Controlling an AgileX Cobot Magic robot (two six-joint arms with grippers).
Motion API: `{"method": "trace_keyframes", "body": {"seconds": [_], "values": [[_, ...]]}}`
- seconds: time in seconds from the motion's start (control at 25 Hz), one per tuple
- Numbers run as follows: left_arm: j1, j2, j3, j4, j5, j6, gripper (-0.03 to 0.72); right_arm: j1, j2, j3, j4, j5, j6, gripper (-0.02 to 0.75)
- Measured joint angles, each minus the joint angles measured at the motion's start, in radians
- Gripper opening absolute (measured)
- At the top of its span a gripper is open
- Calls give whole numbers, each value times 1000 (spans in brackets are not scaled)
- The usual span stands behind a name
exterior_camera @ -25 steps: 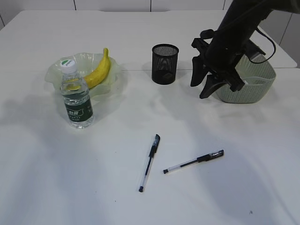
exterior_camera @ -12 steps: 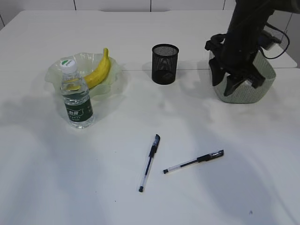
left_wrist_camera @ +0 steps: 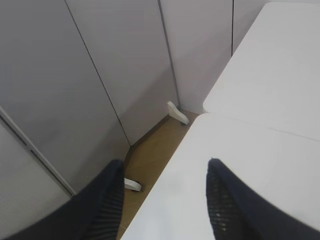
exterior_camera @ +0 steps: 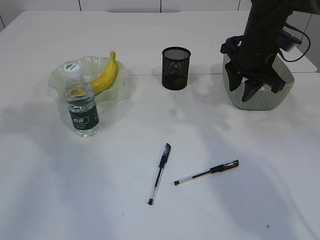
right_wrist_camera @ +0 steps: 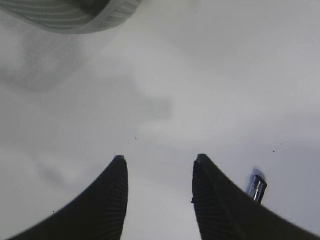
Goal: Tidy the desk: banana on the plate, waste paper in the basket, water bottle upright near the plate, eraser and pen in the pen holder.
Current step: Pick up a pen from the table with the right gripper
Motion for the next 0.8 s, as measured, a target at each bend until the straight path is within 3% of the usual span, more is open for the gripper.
{"method": "trace_keyframes", "body": {"seconds": [0.8], "values": [[0,0,0,0,0,0,370,0,0,0,-17,0,0,323]]}}
